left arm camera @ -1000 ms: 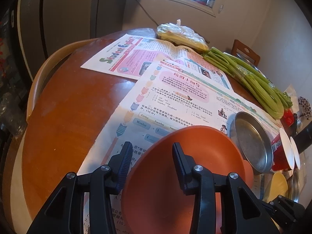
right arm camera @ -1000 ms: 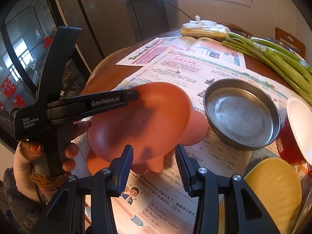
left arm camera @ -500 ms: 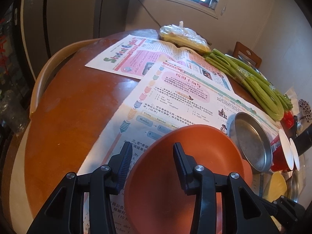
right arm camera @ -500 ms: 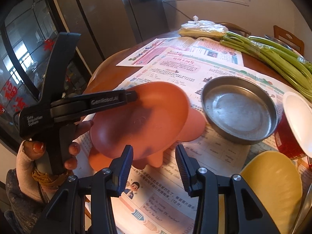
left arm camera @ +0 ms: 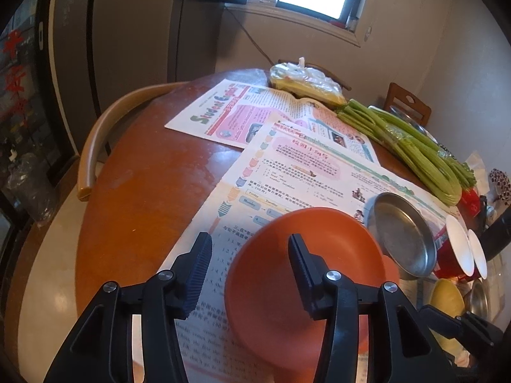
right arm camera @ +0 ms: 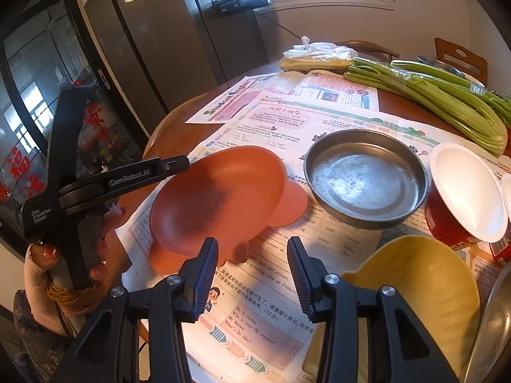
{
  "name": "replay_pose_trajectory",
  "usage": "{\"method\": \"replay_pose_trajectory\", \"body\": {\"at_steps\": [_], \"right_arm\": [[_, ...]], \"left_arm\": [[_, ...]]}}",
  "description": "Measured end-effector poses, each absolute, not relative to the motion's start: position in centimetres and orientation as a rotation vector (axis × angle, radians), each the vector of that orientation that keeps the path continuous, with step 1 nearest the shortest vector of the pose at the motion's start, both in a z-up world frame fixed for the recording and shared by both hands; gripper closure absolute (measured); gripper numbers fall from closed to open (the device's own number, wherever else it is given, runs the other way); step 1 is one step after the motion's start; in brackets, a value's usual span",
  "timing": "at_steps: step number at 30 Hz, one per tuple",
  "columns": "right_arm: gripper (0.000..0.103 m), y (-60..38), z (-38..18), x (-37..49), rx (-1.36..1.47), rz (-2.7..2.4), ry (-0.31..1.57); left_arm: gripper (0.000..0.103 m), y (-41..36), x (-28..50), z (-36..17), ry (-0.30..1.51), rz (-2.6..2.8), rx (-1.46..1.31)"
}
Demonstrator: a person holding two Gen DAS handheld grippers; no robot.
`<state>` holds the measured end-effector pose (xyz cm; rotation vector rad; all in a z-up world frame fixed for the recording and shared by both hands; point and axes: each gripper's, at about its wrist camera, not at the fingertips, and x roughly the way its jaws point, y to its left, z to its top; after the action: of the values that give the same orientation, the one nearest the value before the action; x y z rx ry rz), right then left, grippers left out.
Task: Organize plates and bowls
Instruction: 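Lower the pink plate onto the worksheet and open the left tool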
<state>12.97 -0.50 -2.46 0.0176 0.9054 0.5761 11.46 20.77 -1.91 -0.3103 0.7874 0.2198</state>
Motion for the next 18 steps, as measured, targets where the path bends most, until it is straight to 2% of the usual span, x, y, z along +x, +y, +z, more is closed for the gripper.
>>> {"method": "replay_pose_trajectory", "body": {"at_steps": [18], "right_arm": [[0.057, -7.6, -1.1, 8.9, 0.069, 0.478, 0.866]], "left_arm": [[0.048, 11.4, 8.4, 1.4, 0.741, 0.057, -0.207]]}}
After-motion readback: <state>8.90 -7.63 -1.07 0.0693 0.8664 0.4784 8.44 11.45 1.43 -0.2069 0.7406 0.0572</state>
